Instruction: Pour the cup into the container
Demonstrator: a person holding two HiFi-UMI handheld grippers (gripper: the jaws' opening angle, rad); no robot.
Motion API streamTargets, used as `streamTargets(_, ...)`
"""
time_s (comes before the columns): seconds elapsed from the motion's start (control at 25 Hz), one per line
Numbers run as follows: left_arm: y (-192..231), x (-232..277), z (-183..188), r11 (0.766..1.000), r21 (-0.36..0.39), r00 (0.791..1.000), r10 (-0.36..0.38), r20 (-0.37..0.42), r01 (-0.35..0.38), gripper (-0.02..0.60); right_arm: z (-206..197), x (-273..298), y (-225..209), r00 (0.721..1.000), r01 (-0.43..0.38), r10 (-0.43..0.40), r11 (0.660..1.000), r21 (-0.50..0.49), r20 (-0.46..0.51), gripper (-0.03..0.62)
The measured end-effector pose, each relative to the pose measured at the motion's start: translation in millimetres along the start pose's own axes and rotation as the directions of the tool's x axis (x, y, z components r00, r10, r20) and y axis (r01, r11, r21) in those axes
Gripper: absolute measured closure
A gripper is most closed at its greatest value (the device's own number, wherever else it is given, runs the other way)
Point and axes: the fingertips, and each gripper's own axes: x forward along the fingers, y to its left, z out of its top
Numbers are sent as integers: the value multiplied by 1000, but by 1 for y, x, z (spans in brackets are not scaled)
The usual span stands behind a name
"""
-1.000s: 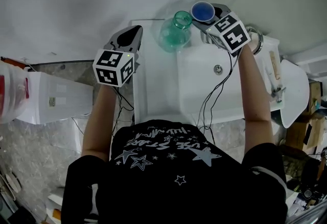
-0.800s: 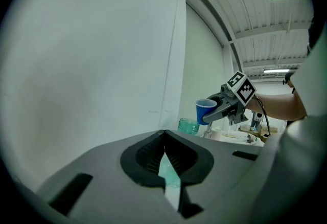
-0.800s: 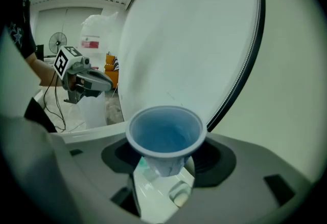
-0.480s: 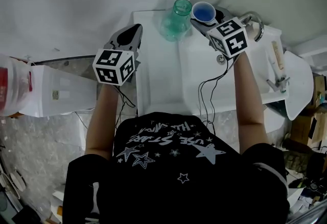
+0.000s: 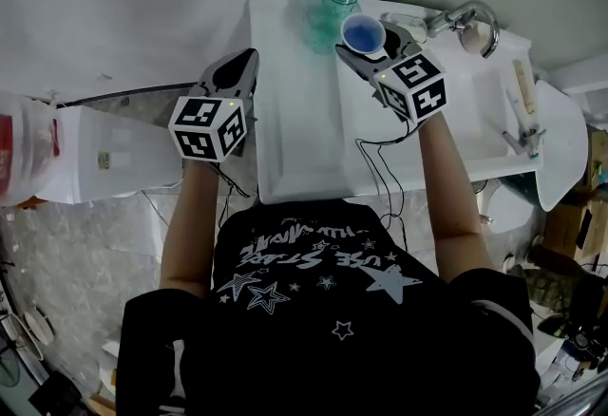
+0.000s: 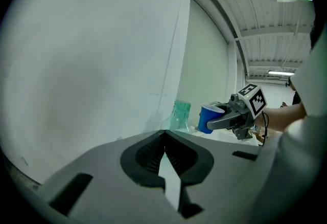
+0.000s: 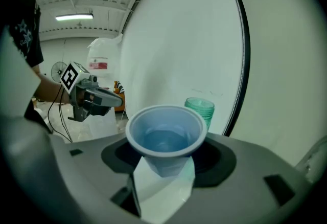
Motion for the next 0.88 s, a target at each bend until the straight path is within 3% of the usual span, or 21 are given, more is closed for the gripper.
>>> streamTargets(0.24, 2, -5, -21, 1000, -20, 999, 5, -35, -6, 571, -20, 21, 31, 997, -65, 63, 997, 52, 41, 315)
streamTargets(0.52, 7, -8, -45, 999, -32, 997, 12, -80, -14, 571, -45, 47, 54, 994, -76, 69, 994, 80, 81, 315)
streamTargets(0.88, 17, -7, -72, 998, -53, 991, 6, -133, -14, 571, -82, 79, 78, 994, -103, 101, 992, 73, 30, 315)
